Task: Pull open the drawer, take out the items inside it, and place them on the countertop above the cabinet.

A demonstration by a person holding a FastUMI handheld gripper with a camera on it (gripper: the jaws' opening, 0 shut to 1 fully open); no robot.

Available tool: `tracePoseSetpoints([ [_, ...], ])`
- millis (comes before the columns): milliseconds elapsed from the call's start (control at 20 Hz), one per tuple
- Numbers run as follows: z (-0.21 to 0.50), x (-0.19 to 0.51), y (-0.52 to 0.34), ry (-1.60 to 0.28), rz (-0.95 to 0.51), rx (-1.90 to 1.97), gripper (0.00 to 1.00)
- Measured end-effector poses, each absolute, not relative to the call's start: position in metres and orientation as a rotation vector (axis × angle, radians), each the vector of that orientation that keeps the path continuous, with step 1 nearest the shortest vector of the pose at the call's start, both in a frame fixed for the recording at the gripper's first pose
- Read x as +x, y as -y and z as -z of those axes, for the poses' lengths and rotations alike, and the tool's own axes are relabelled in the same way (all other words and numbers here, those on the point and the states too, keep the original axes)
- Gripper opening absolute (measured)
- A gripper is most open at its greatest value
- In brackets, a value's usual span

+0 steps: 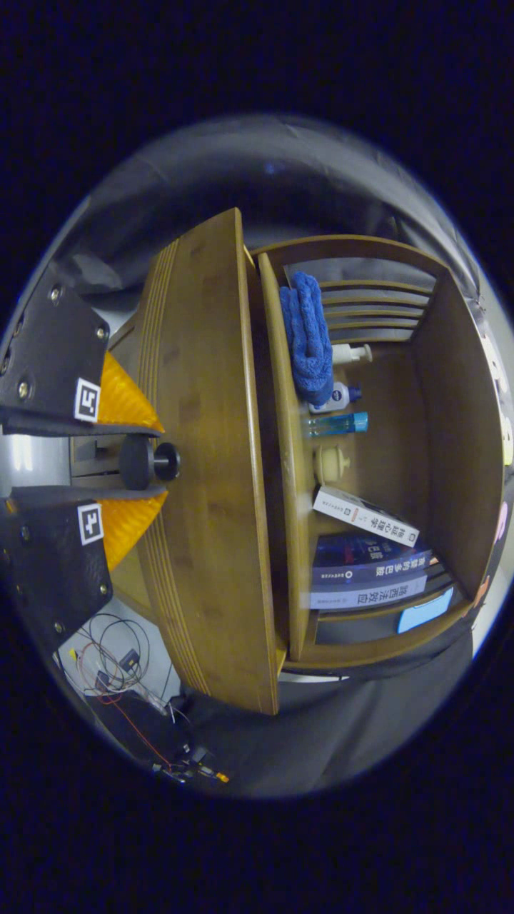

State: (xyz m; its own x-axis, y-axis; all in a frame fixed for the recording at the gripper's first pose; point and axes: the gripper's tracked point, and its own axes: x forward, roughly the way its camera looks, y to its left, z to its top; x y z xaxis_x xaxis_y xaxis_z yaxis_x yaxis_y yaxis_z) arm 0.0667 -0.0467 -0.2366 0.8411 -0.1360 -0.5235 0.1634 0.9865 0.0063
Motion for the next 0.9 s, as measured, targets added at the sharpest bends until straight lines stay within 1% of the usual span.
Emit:
tracePoseSetpoints([
  [200,0.236,0.033,0.045,-0.565,0.161,0.037,0.27],
  [350,0.231,0.014,0.042,-0.540,0.174,0.062,0.27],
  [900,0.229,-0.022,0.039,-0.579,0.205,0.036,0.27],
])
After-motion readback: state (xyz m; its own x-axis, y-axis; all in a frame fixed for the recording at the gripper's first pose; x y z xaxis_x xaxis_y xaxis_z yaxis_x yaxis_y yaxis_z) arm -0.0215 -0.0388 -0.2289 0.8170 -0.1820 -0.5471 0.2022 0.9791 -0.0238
